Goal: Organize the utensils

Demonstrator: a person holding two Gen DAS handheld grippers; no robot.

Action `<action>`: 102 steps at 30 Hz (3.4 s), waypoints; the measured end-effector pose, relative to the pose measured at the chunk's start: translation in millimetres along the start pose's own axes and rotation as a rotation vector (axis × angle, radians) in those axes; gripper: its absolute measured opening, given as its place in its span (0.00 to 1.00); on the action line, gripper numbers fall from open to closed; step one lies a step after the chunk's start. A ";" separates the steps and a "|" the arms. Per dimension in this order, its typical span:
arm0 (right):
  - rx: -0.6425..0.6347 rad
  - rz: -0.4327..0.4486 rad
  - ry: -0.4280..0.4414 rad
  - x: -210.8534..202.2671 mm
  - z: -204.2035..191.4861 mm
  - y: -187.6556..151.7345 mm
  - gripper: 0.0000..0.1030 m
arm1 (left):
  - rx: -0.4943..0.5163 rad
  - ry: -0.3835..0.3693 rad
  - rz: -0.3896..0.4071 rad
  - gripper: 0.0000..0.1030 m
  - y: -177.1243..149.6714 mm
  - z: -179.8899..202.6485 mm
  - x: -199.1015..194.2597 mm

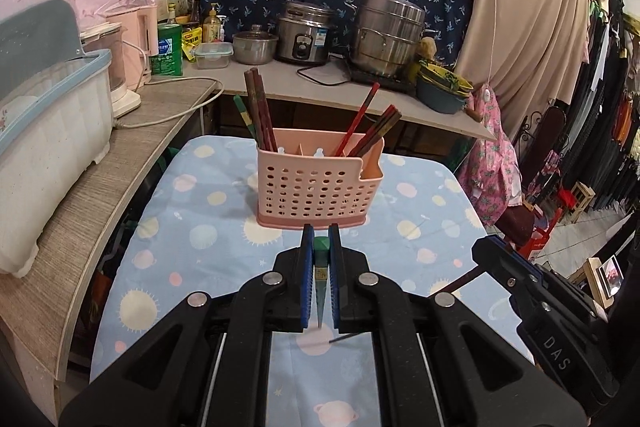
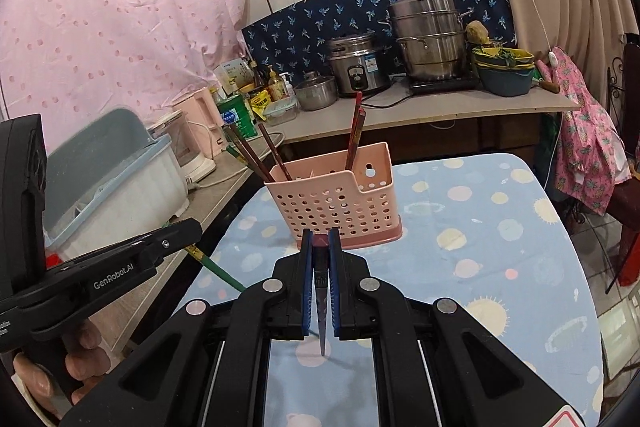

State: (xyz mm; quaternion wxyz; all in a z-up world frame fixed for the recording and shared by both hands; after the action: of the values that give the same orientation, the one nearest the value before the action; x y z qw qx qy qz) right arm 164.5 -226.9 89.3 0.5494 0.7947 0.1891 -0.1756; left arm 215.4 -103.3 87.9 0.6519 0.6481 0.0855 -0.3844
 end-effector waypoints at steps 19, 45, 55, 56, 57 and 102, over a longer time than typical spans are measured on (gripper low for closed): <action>-0.017 0.072 0.041 10.0 -16.7 63.0 0.07 | 0.007 -0.008 0.084 0.06 72.5 -1.5 -4.8; -0.014 0.224 0.004 86.9 -15.4 216.7 0.07 | -0.009 0.099 0.238 0.06 208.7 -37.6 42.2; 0.001 0.117 -0.026 139.7 4.4 175.9 0.07 | -0.036 0.088 0.145 0.07 177.9 -54.6 91.4; 0.001 0.109 -0.028 142.8 5.0 172.7 0.07 | -0.040 0.085 0.139 0.07 175.2 -55.4 94.2; 0.000 0.101 -0.030 145.5 5.8 169.4 0.07 | -0.044 0.083 0.134 0.07 172.5 -56.5 96.6; -0.075 0.024 -0.060 50.1 2.4 62.5 0.30 | 0.017 0.195 0.050 0.36 54.8 -43.8 42.1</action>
State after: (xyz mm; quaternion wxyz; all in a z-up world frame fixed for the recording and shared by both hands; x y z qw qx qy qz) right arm 238.5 -244.0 114.6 0.5862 0.7702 0.1695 -0.1854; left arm 294.9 -87.2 98.6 0.6444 0.6897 0.1290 -0.3039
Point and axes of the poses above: each gripper's, at about its wrist camera, not at the fingertips, and x roughly the way its jaws point, z to its right, y to its top, the point moved 10 cm from there along x, roughly the way its jaws point, and after that the axes turned 3 degrees about x, right-handed, at the moved point
